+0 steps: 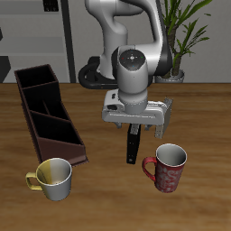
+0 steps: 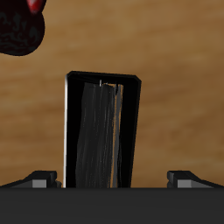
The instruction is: Place the black book into the right desk caddy's right compartment
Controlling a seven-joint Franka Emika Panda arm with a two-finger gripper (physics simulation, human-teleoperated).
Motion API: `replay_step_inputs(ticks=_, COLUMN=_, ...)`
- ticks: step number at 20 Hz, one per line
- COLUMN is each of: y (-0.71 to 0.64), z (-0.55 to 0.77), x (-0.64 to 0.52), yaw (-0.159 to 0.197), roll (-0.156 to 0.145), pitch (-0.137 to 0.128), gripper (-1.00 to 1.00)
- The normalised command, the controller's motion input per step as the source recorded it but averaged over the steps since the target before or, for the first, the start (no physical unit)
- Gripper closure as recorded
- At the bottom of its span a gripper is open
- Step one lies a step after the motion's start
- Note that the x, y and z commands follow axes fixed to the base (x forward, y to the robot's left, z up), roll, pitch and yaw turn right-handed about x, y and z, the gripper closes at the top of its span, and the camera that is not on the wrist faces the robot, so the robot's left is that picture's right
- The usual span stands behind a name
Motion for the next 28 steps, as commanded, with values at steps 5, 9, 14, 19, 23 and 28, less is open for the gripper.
replay_step_inputs(ticks=5, y=0.06, z=-0.32, x=-0.07, yaw=-0.013, roll=0.025, pitch=0.050, gripper=1.00)
replay_step_inputs(ticks=9, y=0.00, z=-0.13, x=-0.01, yaw=-0.026, roll=0.006, pitch=0.017, gripper=1.00)
replay_step_inputs(ticks=14, y=-0.07, z=0.07, x=0.04, yaw=-0.007, roll=-0.009, pitch=-0.023, gripper=1.00)
replay_step_inputs(ticks=19, y=-0.20, z=0.33, x=-0.04, yaw=-0.002, roll=-0.020, pitch=-0.042, gripper=1.00)
replay_step_inputs(ticks=23, y=-0.35, z=0.64, x=-0.02, yaw=0.007, roll=-0.028, pitch=-0.092, gripper=1.00)
replay_step_inputs(ticks=28, y=-0.41, z=0.58, x=-0.02, yaw=0.014, roll=-0.038, pitch=-0.074, gripper=1.00)
